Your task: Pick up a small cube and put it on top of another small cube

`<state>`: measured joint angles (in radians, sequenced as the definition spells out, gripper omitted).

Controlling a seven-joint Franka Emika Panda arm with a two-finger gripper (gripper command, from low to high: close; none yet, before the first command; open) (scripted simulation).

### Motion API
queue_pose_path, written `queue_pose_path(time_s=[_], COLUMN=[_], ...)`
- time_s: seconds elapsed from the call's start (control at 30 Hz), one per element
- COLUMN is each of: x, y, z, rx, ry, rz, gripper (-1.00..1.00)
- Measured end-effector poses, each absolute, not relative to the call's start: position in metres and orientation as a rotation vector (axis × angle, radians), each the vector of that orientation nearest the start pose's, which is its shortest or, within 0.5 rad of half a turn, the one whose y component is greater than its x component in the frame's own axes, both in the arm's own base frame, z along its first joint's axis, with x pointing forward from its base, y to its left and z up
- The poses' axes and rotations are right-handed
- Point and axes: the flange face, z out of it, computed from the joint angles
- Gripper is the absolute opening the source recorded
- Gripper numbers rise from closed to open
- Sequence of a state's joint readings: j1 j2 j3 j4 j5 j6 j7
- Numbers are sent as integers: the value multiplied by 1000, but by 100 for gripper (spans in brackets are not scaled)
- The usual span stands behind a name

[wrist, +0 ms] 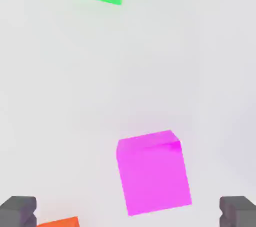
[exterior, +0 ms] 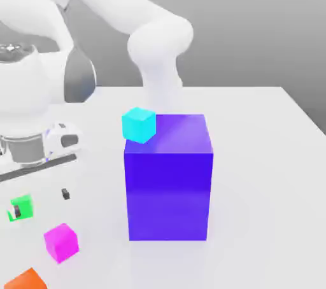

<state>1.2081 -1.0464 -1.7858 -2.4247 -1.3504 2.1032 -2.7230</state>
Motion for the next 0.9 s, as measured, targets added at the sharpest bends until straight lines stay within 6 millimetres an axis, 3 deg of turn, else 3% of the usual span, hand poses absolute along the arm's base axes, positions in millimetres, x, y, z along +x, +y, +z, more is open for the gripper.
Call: queue_pose_path(time_s=[0.1, 0.13, 0.37, 0.5, 0.7, 0.9], x=[407, 407, 407, 406, 380, 348], y=[-207, -206, -206, -207, -246, -285], z=[151, 137, 134, 184, 207, 222], rx=[17, 12, 8, 18, 537, 1097], ry=[3139, 3140, 3138, 3138, 3091, 2939], rz=[2, 1, -6, -7, -7, -7], gripper=[0, -100, -100, -100, -100, -100])
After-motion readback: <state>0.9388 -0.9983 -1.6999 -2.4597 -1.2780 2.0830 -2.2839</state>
